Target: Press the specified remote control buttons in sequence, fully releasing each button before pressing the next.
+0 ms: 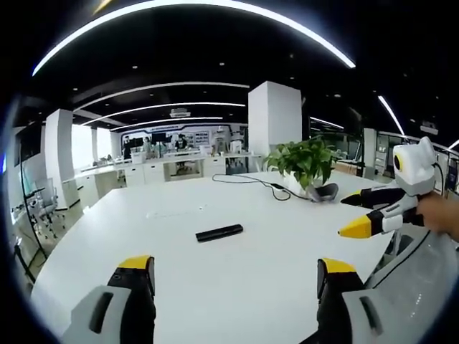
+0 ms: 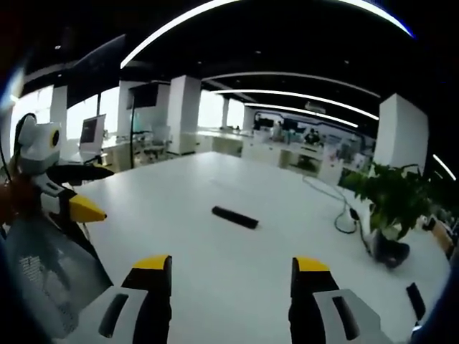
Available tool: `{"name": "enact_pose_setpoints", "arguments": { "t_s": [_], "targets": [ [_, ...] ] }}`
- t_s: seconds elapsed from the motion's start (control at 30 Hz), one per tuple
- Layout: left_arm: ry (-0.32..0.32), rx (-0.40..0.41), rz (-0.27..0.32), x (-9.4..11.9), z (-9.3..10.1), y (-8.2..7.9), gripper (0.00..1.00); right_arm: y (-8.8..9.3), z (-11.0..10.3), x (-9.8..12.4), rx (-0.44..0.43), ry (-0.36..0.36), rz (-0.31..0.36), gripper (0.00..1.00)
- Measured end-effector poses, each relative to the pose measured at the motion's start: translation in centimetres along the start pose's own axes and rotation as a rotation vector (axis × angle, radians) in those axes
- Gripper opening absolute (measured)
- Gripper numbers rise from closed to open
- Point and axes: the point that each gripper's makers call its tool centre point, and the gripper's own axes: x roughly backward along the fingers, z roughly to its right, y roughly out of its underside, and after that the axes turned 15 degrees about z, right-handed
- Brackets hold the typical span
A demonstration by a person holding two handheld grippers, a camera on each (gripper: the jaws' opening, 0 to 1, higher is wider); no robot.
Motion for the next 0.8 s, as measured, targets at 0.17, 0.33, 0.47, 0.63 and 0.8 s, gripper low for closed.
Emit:
{"name": "enact_pose_setpoints", "arguments": {
  "t_s": [0.17,0.33,0.47,0.63,0.8],
  "targets": [
    [-0.002,0.010,-0.010,0.0,0.0,0.1,0.99,0.4,0.0,-0.1,0.001,-0.005,-0.015,0.66],
    [-0.006,0.021,-0.018,0.0,-0.1,0.3,0.99,0.7,-0.2,-0.2,0.006,-0.013,-0.031,0.67],
    [-0.010,0.036,-0.032,-0.1,-0.2,0.5,0.99,1.1,-0.2,-0.2,-0.006,-0.015,-0.049,0.67],
    [-0.007,0.040,-0.042,-0.2,-0.2,0.7,0.99,1.5,-0.3,-0.3,-0.052,-0.021,-0.061,0.69],
    [-0.006,0.042,-0.035,-0.4,-0.4,0.3,0.99,1.1,-0.2,-0.4,-0.078,-0.017,-0.049,0.69]
  ]
}}
